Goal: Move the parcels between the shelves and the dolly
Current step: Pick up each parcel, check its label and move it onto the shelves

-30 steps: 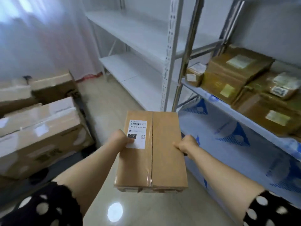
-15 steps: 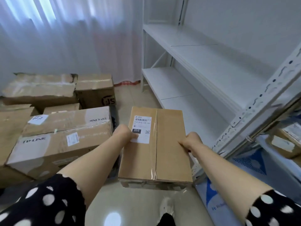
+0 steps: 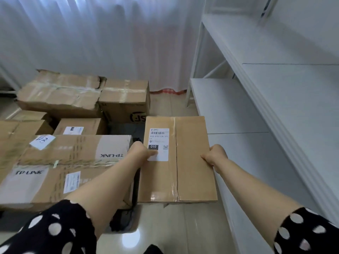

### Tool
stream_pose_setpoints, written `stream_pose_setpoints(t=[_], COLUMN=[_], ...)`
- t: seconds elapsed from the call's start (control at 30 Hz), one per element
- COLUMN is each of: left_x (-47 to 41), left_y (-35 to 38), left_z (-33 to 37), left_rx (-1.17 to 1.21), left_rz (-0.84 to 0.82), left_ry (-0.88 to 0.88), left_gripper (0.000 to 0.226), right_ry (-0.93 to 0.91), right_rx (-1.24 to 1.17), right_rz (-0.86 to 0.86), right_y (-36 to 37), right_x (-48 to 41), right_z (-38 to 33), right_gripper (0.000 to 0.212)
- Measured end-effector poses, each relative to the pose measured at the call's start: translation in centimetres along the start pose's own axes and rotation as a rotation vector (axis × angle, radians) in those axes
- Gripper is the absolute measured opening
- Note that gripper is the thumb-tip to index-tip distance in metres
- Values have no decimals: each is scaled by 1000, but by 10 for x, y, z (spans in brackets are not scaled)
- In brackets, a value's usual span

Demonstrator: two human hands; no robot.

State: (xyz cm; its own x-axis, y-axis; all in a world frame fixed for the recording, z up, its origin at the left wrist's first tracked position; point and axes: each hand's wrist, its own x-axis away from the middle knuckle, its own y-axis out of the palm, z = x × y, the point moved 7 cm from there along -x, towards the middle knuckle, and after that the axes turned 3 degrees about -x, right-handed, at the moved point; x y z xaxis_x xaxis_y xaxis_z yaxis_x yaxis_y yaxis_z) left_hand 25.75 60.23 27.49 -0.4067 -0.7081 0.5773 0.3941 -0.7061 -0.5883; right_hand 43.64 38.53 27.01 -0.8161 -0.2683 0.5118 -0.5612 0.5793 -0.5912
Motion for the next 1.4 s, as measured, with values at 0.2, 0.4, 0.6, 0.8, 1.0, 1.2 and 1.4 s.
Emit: stream_pose_setpoints(t=[0.2,0.4,0.6,0.8,1.0,1.2,1.4], left_x=[-127,-239,-342,-436,-496,-531,-573], left_y=[-17,-37,-57,-73,-84,-101,-111], left_z=[54,106,136,132,107,78,44], left_rx=[24,130,92,82,91,33,6], left_rz=[16,27,36,102,176,199,154], left_ry=[-22,-50,-78,-164,-291,-437,-479], left_gripper=[28,31,22,21,27,28,33], right_ry=[-15,23,29,33,71,122,177], right_rx=[92,32,-16,56,86,17,17], right_rz=[-22,-35,-61,-173,-295,-470,-486], right_y=[29,65,112,179,243,306,364], right_x=[-128,-244,-339,-431,-476,-490,-507], right_z=[-75,-139,-189,-227,-242,-246,-239], right_gripper=[16,31,31,38,40,80,82])
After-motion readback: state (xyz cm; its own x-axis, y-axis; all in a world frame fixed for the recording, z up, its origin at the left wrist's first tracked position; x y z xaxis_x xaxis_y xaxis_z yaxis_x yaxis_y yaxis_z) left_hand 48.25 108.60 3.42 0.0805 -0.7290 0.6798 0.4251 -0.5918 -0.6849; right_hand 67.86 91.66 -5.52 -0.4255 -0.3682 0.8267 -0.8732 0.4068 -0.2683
